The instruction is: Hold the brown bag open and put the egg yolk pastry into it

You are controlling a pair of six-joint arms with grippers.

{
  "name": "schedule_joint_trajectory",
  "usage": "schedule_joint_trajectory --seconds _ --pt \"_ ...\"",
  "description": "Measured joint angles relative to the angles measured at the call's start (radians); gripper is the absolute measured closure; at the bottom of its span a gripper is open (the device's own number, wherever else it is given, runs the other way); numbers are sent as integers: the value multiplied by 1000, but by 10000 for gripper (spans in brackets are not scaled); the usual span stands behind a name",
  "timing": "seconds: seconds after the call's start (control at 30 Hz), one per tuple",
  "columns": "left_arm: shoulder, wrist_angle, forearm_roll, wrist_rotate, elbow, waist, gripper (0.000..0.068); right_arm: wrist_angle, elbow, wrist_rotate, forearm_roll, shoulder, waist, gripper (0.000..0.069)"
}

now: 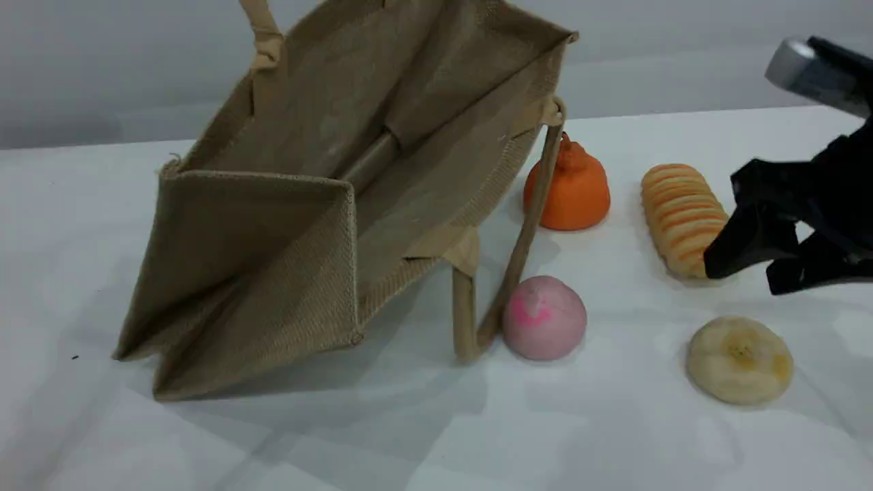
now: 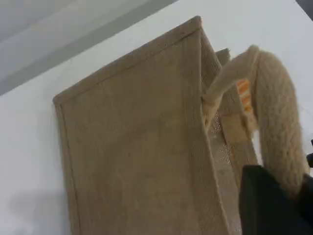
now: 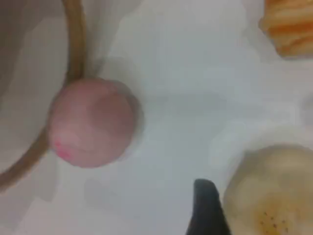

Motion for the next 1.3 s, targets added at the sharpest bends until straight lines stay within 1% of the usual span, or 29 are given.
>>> schedule_joint_trajectory --seconds 0.53,0.87,0.93,0.97,1.0,1.07,1.1,1.17,1.23,1.3 --pt "1 0 1 0 0 0 596 -82 0 -10 1 136 0 277" --pt "1 0 1 0 0 0 596 -76 -2 -15 7 174 0 282" --pt "1 0 1 0 0 0 596 -73 -2 -27 7 174 0 307" --pt "1 0 1 0 0 0 596 -71 -2 -33 7 174 0 328" --pt "1 0 1 0 0 0 596 -65 -2 -41 7 174 0 363" --pt "1 0 1 0 0 0 596 -56 -2 -44 6 174 0 449" --pt "1 0 1 0 0 0 596 -50 -2 -44 8 174 0 517" --pt "1 0 1 0 0 0 596 -44 -2 -44 21 174 0 612" --pt "1 0 1 0 0 0 596 -41 -2 -44 26 174 0 650" --pt "1 0 1 0 0 0 596 -35 -2 -44 26 168 0 659"
